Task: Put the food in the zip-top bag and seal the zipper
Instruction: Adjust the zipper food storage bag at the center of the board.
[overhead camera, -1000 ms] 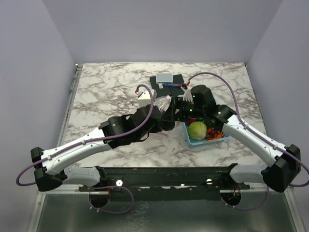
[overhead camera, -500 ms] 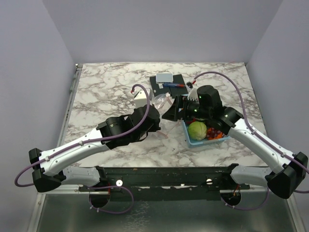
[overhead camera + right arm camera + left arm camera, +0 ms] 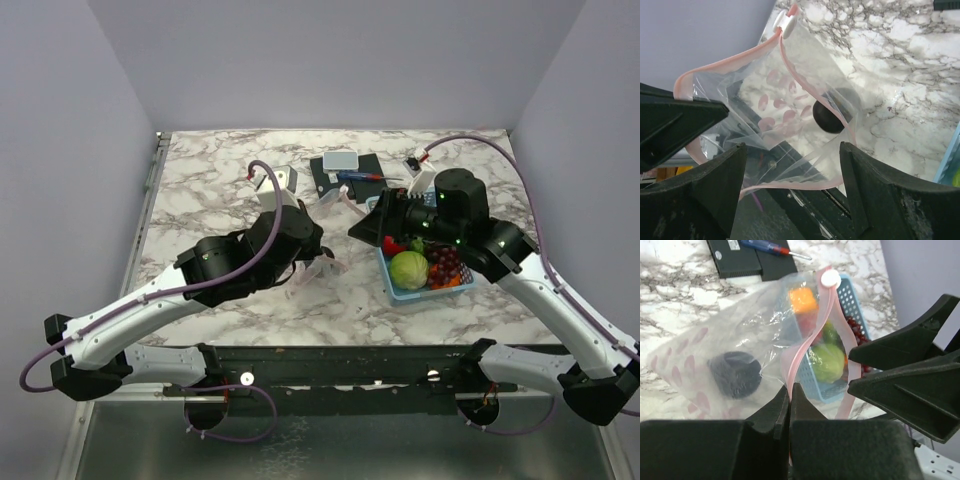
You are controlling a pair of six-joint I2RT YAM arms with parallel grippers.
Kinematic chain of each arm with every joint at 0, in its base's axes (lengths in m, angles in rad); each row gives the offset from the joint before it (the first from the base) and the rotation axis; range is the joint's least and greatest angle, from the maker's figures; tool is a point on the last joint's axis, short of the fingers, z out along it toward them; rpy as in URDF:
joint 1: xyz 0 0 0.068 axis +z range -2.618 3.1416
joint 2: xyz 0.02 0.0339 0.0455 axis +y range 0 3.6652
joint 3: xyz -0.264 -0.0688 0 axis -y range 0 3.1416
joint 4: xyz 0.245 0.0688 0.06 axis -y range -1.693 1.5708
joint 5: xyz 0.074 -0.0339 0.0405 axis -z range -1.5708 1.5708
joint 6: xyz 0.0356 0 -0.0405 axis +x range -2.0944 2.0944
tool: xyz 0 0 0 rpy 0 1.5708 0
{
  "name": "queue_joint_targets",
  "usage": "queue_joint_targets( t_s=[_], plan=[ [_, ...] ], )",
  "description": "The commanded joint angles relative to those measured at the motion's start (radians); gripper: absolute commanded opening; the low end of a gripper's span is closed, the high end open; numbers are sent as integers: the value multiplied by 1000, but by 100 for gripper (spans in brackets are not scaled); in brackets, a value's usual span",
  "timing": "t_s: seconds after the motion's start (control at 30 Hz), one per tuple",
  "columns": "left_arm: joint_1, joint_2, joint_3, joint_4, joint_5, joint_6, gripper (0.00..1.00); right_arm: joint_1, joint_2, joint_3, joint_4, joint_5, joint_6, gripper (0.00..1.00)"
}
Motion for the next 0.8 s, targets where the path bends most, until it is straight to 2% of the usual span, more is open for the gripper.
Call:
queue_joint_targets(
  t_s=[0.0, 0.43, 0.77],
  plan=[
    [0, -23, 70, -25, -63, 40, 0, 6, -40, 57, -82, 64, -47, 79],
    [1, -28, 11, -39, -55, 10, 0, 6, -34, 140, -155, 170, -88, 74],
    [1, -33, 3, -33, -50, 11, 0, 7, 67, 144, -137, 81, -92, 63]
  ],
)
